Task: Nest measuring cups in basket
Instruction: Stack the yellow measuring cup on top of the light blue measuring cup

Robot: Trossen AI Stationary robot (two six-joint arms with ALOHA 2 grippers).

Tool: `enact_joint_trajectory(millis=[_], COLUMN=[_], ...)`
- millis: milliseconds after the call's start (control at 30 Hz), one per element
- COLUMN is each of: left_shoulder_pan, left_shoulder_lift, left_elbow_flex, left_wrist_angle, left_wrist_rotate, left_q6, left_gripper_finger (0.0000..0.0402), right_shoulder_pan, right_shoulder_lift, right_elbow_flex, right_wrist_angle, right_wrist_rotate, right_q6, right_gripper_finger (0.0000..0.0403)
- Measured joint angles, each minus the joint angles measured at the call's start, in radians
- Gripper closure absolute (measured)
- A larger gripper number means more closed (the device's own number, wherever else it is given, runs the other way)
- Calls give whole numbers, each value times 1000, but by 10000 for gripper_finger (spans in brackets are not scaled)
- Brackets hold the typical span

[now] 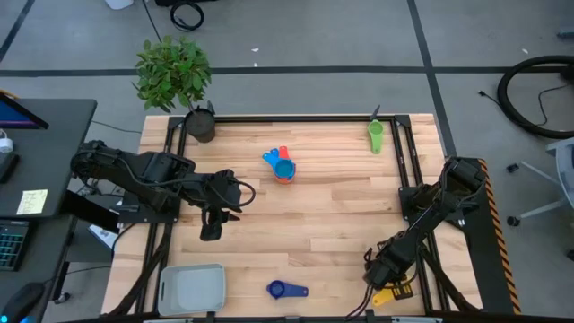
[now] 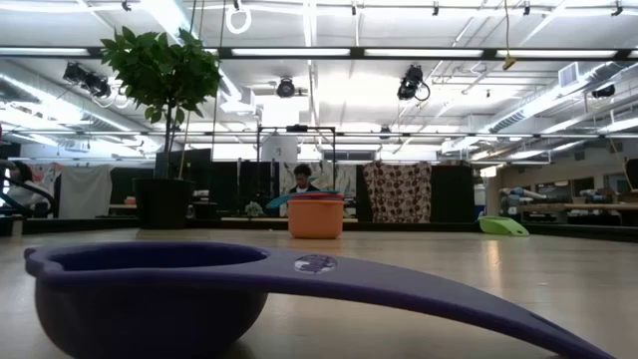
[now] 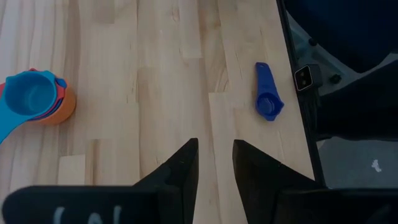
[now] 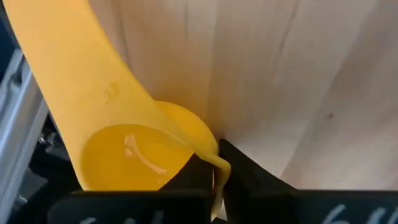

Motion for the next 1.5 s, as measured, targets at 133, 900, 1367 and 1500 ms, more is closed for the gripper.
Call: enact_joint_trajectory(millis=[133, 900, 1367, 1500], left_shoulder_pan=[0, 0, -1, -2], left_shoulder_lift=[0, 0, 0, 0], left_elbow_flex=[0, 0, 0, 0], left_wrist_angle=[0, 0, 0, 0], left_wrist_rotate=[0, 0, 0, 0], left_q6=[1, 1, 26, 32], left_gripper_finger=[299, 299, 299, 299], right_shoulder_pan=[-6, -308, -412, -412], right_shoulder_lift=[-1, -5, -3, -2], right_elbow_flex=[0, 5, 2, 2], right_wrist_angle=[10, 134, 201, 202], right_wrist_rotate=[37, 330, 418, 425], right_q6=[117, 947, 1158, 1148], right_gripper_finger=[387, 387, 387, 361])
